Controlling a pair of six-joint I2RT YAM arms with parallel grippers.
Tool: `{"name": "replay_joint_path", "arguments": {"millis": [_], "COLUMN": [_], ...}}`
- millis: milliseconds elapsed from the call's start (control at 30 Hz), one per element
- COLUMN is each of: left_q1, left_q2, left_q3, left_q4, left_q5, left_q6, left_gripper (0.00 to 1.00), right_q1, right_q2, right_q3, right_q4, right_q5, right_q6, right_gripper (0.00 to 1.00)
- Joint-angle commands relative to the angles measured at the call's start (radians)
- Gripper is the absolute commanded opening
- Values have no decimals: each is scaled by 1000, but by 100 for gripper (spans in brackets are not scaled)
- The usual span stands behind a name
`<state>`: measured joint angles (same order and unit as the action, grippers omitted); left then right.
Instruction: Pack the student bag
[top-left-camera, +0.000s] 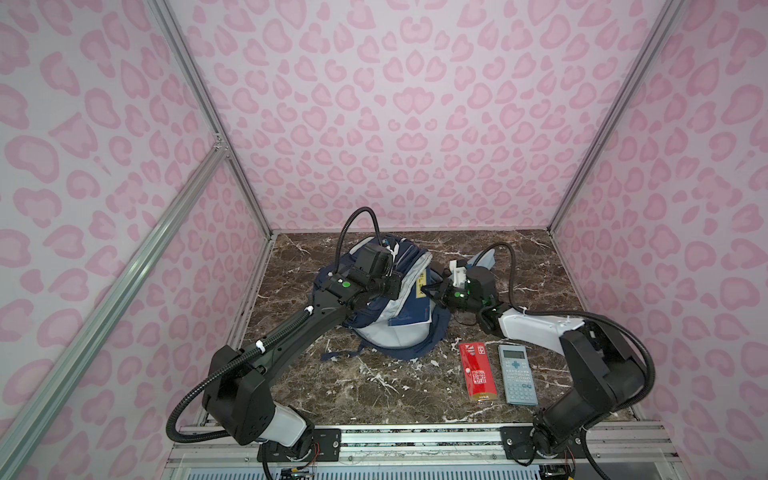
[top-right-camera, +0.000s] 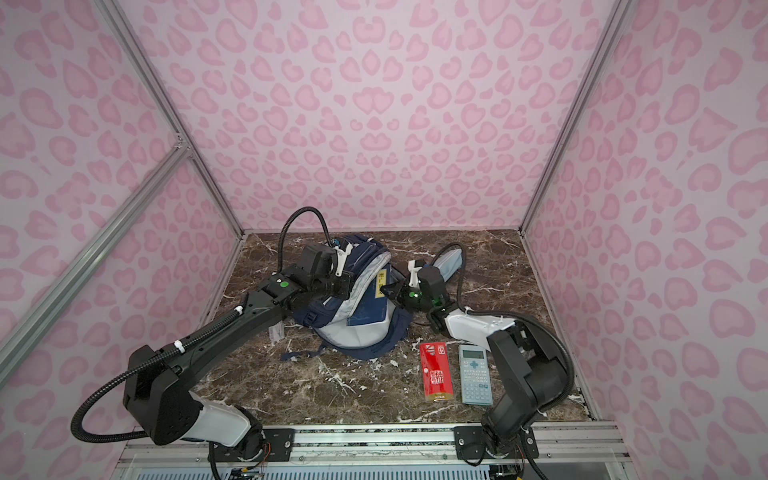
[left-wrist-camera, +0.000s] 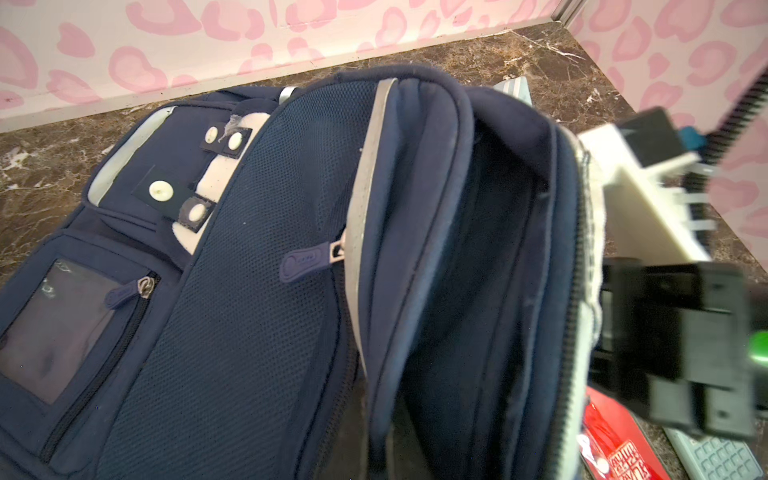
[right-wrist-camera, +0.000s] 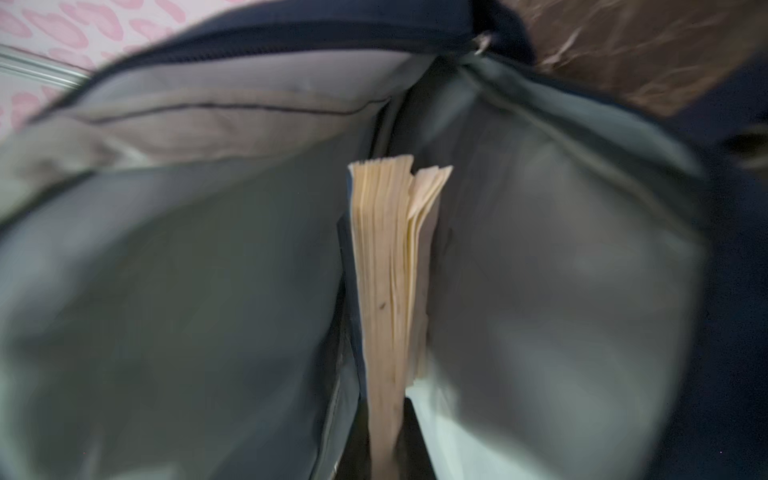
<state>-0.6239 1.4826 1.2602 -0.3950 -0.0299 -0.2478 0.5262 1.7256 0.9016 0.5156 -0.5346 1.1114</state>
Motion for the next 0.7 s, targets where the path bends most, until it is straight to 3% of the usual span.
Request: {"name": "replay_joint_path", "arguments": {"millis": [0, 100, 133, 200, 300, 333, 433, 500, 667], "left_q1": [3, 3, 3, 6, 9, 9, 9, 9, 9], "left_q2": [-4, -1, 3, 6, -6, -11, 14, 51, 136], "left_q3": [21, 21, 21, 18, -20, -46, -78, -81, -129], "left_q4": [88, 96, 96, 98, 150, 190, 248, 260, 355], "left_q5": [29, 39, 33, 15, -22, -2, 20, 6, -25], "left_q6": [-30, -44, -45, -51, -95, -109, -143, -160, -227], "left_gripper": [3, 3, 3, 3, 3, 3, 3, 3, 6], "right_q1": [40, 69, 76, 81, 80, 75, 48, 33, 34], "right_q2": [128, 260, 301, 360, 360, 329, 208, 107, -171], "right_q3": [112, 226, 253, 297, 274, 234, 103, 21, -88], "right_q4": [110, 78, 81, 83, 100, 80, 9, -57, -407], "right_q5": [69, 110, 119, 88, 17, 16, 16, 24, 58], "right_q6": [14, 26, 42, 56, 59, 42, -37, -102, -313], "right_gripper": [0, 0, 4, 38, 77, 80, 81, 76, 67]}}
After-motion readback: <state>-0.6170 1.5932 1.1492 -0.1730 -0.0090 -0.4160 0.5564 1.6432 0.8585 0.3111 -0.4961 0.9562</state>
